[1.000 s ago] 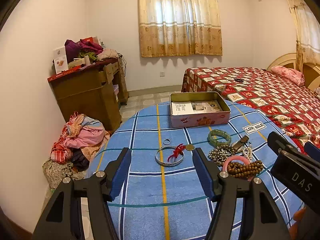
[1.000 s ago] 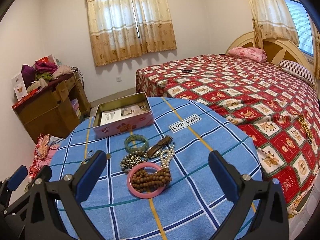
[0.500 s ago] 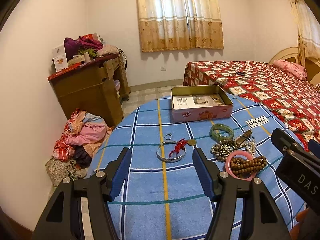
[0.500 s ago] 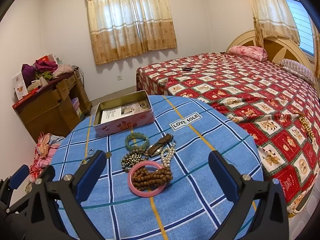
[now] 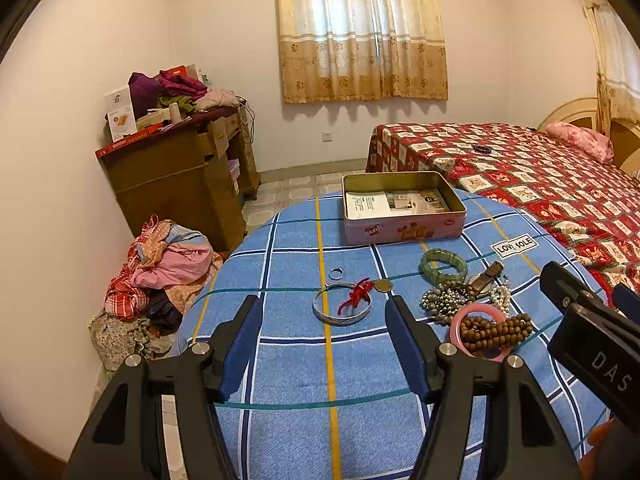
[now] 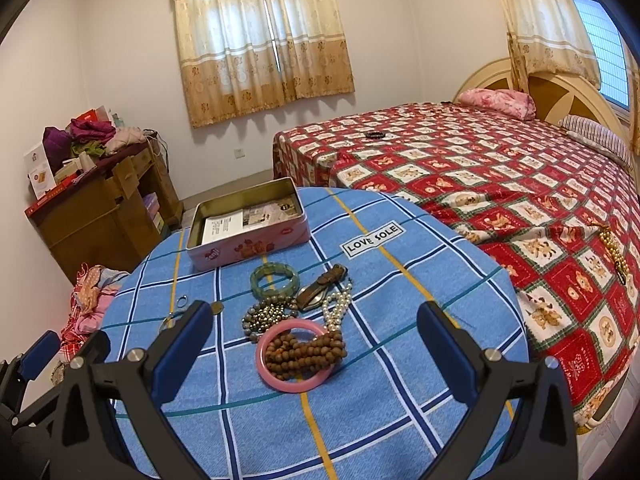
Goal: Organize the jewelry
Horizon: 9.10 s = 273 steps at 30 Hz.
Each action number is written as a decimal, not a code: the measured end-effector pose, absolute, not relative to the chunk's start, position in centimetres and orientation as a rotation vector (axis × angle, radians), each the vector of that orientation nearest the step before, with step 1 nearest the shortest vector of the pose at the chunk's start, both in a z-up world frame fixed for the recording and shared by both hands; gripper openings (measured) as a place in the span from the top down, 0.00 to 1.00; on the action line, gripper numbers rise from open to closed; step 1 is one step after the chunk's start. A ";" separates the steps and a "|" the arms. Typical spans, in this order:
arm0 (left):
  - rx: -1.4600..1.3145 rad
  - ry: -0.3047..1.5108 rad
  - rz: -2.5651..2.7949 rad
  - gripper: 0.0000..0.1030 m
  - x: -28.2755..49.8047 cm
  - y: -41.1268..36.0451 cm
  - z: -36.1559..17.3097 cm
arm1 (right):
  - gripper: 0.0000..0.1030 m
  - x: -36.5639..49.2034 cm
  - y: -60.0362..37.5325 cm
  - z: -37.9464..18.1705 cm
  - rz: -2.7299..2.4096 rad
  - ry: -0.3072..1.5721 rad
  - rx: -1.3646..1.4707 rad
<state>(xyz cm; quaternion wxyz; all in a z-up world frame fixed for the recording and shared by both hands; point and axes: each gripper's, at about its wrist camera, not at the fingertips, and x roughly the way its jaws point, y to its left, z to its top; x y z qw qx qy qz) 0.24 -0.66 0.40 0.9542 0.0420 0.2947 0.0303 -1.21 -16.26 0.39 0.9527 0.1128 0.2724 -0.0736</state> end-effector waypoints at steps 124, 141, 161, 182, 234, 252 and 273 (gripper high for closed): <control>-0.129 0.669 -0.174 0.91 24.9 -0.8 -4.2 | 0.82 21.0 -18.9 -1.5 0.147 0.536 0.448; -0.077 0.730 -0.049 0.88 28.1 -1.1 -6.1 | 0.64 23.9 -18.8 -4.3 0.102 0.607 0.492; -0.100 0.568 -0.041 0.35 10.9 1.1 -2.6 | 0.08 7.6 -20.5 -1.0 -0.092 0.470 0.275; -0.114 0.652 -0.094 0.35 4.1 1.4 -6.1 | 0.27 1.3 -20.9 -6.9 -0.059 0.689 0.225; -0.058 0.878 -0.401 0.92 11.4 -5.4 -8.6 | 0.85 6.9 -22.7 -8.6 0.070 0.761 0.406; -0.139 0.647 -0.429 0.92 6.6 -1.2 -3.3 | 0.85 5.7 -23.0 -7.5 0.062 0.679 0.408; -0.158 0.587 -0.411 0.92 6.0 0.9 -1.8 | 0.31 8.6 -21.0 -7.6 0.054 0.839 0.217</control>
